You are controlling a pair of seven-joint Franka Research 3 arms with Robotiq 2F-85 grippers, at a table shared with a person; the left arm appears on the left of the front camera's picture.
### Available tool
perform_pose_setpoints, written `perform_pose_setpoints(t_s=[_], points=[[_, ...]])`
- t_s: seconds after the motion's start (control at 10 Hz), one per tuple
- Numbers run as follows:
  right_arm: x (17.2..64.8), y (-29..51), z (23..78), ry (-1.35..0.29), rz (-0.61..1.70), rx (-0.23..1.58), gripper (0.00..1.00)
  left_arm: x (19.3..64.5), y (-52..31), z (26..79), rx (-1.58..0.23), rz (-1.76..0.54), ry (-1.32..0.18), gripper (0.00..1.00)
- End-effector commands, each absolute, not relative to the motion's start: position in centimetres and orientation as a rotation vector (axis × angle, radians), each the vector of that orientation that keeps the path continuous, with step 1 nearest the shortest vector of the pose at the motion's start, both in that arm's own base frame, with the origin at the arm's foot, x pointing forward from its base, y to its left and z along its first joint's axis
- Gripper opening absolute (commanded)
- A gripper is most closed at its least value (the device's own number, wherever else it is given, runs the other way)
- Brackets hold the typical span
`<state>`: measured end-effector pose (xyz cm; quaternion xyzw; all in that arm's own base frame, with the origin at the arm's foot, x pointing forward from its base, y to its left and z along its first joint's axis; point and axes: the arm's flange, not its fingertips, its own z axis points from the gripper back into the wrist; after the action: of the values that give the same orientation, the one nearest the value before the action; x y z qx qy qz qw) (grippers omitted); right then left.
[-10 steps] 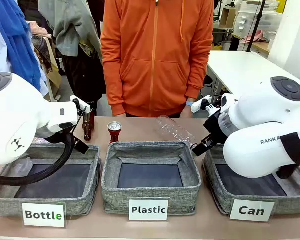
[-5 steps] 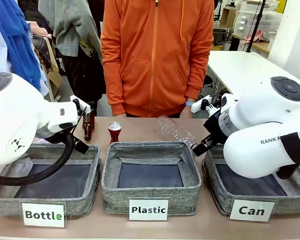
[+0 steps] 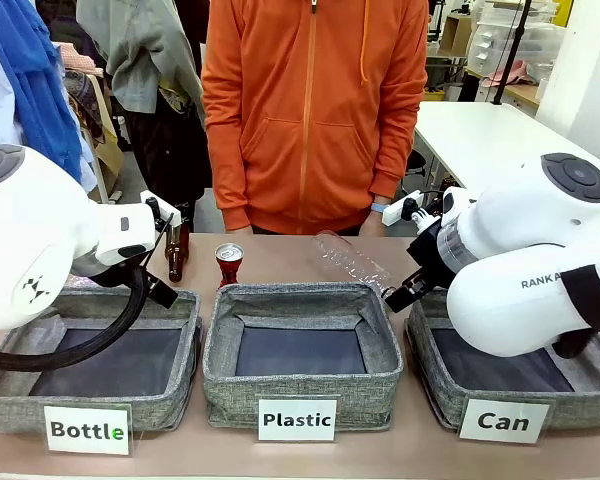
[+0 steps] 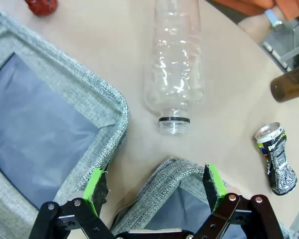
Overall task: Sort the can waste into the basket.
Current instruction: Pick up the can waste from the table and place it in the right Fabric basket.
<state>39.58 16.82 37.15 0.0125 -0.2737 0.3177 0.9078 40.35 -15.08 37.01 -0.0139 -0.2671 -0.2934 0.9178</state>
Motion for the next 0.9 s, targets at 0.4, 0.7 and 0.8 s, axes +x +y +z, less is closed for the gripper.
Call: perform_pose_setpoints(t_s=[0.4,0.7,0.8], points=[[38.0,16.1,44.4,-0.559,0.674,0.086,1.0,37.9,-14.2,44.2,-0.184,-0.583,-0.6,1.0],[34.5,12.8,50.5,-0.397,0.561,0.37,1.0,33.7,-11.4,50.2,-0.514,-0.616,-0.533,1.0],[32.9,10.3,51.6,-0.38,0.528,0.464,1.0,32.6,-8.4,51.3,-0.642,-0.636,-0.518,1.0]])
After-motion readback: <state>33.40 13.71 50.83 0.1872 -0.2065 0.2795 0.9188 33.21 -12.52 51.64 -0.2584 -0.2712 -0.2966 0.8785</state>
